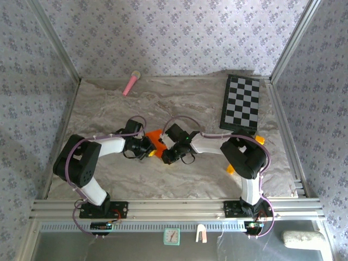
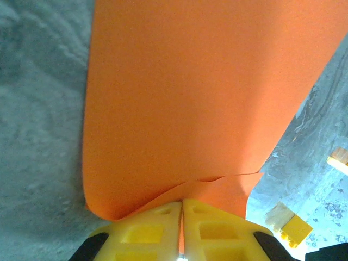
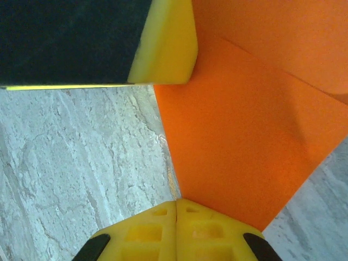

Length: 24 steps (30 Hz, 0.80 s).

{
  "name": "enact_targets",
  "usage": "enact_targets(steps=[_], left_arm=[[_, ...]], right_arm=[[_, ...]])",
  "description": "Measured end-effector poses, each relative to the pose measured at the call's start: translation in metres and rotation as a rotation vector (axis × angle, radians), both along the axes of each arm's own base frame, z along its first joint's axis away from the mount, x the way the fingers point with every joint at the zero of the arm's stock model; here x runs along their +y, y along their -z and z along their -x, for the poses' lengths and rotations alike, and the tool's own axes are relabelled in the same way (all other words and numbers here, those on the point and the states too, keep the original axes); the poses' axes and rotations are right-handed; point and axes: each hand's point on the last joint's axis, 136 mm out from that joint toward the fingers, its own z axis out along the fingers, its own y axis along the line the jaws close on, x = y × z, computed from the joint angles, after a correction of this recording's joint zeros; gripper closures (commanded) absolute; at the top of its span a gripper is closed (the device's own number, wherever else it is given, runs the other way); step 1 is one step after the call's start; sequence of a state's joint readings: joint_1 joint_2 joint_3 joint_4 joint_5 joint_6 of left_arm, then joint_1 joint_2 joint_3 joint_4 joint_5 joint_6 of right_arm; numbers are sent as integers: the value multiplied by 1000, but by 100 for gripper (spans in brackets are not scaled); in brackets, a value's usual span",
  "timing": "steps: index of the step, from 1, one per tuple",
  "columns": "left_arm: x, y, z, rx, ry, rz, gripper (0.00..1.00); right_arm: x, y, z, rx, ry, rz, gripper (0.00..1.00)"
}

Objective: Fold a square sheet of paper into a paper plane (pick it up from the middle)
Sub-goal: Third fold the triangle at the center of the table.

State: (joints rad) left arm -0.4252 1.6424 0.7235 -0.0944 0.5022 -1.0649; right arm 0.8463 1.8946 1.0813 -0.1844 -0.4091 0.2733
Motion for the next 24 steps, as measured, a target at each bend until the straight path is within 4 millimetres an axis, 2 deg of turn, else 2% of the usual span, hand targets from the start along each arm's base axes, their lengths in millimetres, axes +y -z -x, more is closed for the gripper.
enact_targets(steps=[11,24], left_arm=[[14,0,-12,-91,57,-18,86],[19,4,-10,-136,116,-19,89]], right_arm=[[0,1,0,24,13,-27,95],[-2,2,2,38,35,-39,95]])
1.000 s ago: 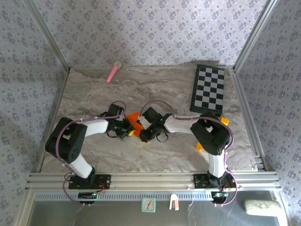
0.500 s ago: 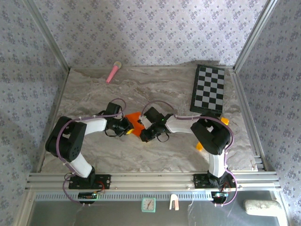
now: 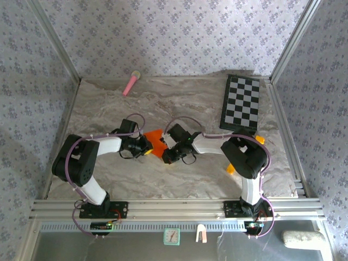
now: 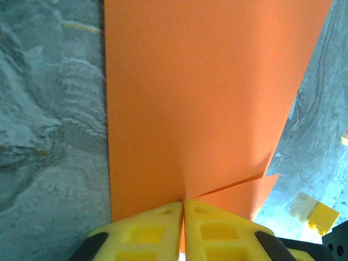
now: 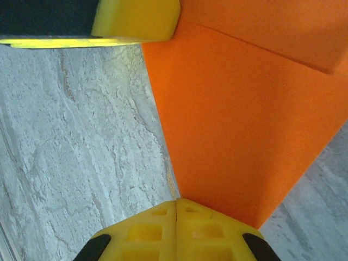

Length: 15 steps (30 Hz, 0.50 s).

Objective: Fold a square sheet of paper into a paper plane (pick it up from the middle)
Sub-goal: Third fold the triangle at the center of the table.

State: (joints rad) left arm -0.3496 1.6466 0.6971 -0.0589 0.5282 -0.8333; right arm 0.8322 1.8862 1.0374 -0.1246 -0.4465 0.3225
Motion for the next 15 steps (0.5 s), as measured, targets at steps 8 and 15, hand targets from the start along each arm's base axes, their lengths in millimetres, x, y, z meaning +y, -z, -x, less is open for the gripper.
enact_targets(steps=[8,15], left_arm=[[0,2,0,24,10,16,89],[0,1,0,28,11,24,90]], right_arm=[[-14,0,11,-6,4,-4,96],[-25,-3,18,9,22,5,94]])
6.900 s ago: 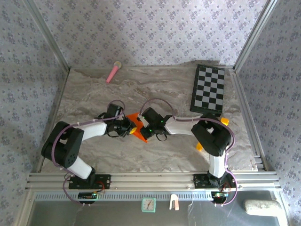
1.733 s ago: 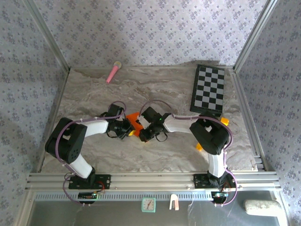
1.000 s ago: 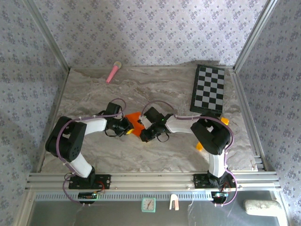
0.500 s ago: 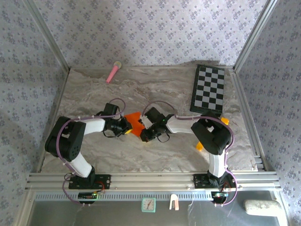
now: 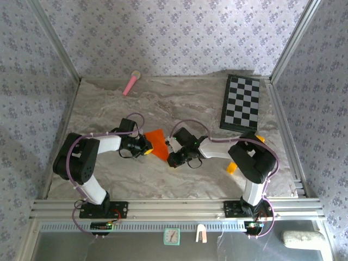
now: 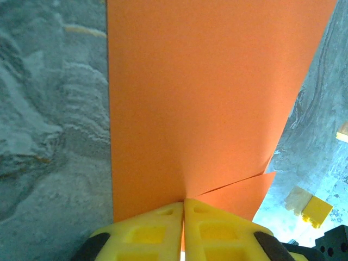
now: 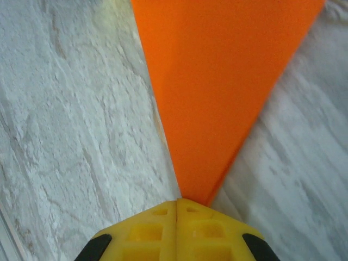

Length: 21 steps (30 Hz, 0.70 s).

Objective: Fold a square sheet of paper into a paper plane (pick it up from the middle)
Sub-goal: Third fold the triangle at the center of the table.

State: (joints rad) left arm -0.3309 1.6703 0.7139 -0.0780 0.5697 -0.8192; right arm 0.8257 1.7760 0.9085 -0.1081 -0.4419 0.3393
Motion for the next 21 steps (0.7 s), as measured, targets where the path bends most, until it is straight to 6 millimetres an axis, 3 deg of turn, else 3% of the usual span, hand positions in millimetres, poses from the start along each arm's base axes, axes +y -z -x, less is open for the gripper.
enact_targets(steps=[6,11,16,21], left_arm=[[0,-1,0,2,1,6,89],[0,-1,0,1,0,6,89],[0,-2,-2,0,-1,2,89],[0,-2,-4,-3,-6,-7,89]], right_arm=[[4,-35,1,-24,64,-32,84],[25,-57,-20,-62,136,-59,94],[39,-36,-35,-19,176,-15,100],[32,-5,-30,39,187,63,100]])
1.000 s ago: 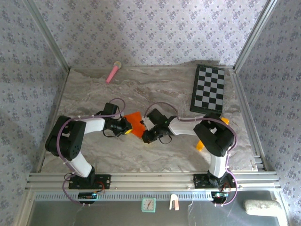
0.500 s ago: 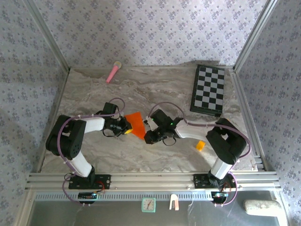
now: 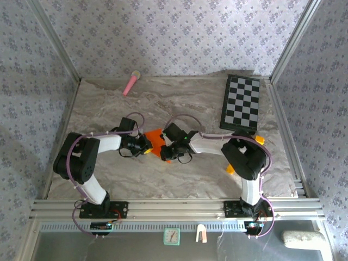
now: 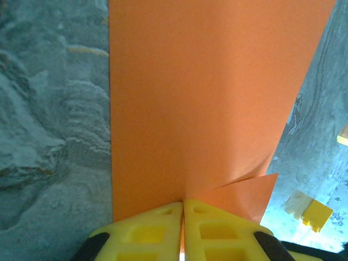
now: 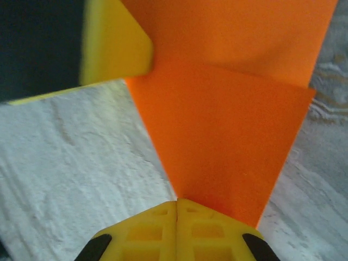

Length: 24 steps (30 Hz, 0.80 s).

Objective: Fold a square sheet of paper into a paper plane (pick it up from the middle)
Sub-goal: Third fold the triangle at the center of the table.

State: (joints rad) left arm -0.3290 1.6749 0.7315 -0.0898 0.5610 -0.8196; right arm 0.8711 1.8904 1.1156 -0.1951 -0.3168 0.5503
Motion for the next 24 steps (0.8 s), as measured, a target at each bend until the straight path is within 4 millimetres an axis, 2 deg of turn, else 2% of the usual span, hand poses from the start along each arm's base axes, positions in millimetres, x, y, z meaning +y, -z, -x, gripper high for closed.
enact_targets(steps=[7,11,16,19,24], left_arm=[[0,-1,-2,3,-1,-5,88],[0,-6,-3,-12,-2,-8,83],[-9,-33,-5,-97,12,8,81],[-18,-45,1,-135,35,29,83],[-28,-37,16,-109,65,30,88]], right_arm=[[-1,6,0,16,5,20,100],[0,7,-1,18,6,23,100],[-1,7,-2,34,13,14,100],[-1,6,-2,49,13,4,100],[-3,7,-3,81,18,-17,100]])
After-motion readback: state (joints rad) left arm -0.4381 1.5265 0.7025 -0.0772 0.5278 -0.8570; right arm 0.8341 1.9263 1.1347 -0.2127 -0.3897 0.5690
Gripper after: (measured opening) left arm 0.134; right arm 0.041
